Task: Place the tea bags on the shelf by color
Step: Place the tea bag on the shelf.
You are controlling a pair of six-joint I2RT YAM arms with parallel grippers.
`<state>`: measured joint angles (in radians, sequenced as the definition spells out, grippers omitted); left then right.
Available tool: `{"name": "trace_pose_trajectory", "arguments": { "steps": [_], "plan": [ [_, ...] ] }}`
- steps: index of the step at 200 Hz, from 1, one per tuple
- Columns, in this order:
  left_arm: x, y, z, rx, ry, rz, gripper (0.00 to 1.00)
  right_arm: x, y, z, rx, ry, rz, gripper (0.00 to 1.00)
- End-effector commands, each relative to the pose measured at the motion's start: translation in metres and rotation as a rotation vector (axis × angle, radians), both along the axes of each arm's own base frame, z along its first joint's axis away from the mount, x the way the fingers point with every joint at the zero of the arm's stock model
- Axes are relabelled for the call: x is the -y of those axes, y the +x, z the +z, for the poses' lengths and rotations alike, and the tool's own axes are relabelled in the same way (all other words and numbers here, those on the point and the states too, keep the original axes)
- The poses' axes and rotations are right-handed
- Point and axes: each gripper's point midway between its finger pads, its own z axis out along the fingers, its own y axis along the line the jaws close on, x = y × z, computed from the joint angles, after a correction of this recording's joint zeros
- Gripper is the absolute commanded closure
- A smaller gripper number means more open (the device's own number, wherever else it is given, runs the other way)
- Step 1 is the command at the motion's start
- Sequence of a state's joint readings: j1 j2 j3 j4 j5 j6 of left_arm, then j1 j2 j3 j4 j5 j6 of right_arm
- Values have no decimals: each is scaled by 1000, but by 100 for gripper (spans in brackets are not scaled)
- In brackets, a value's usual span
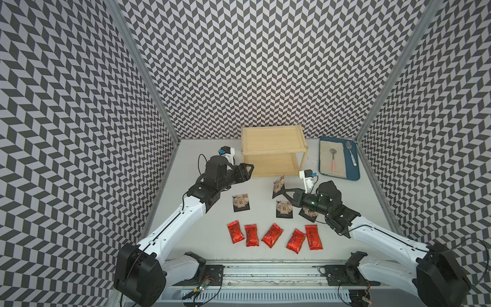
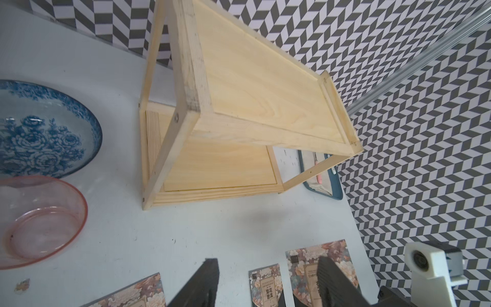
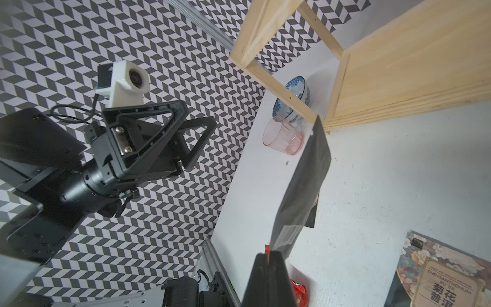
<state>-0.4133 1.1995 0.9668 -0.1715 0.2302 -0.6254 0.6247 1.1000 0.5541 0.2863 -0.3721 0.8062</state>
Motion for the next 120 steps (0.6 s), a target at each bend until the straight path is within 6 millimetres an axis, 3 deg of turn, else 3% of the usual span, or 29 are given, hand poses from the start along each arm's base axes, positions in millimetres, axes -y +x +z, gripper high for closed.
{"name": "trace_pose_trajectory", "arguments": {
  "steps": [1, 32, 73, 120],
  "plan": [
    [-15, 2, 21, 39, 6, 19, 36, -5, 2, 36, 53, 58, 4, 100],
    [-35, 14, 30, 49, -1, 58, 36, -12, 9, 75, 107, 104, 14, 100],
    [-68, 28, 32, 55, 2, 129, 35, -26, 36, 105, 154, 130, -17, 100],
    [-80, 36, 22, 44, 6, 148, 35, -58, 87, 124, 196, 153, -25, 100]
  ]
}}
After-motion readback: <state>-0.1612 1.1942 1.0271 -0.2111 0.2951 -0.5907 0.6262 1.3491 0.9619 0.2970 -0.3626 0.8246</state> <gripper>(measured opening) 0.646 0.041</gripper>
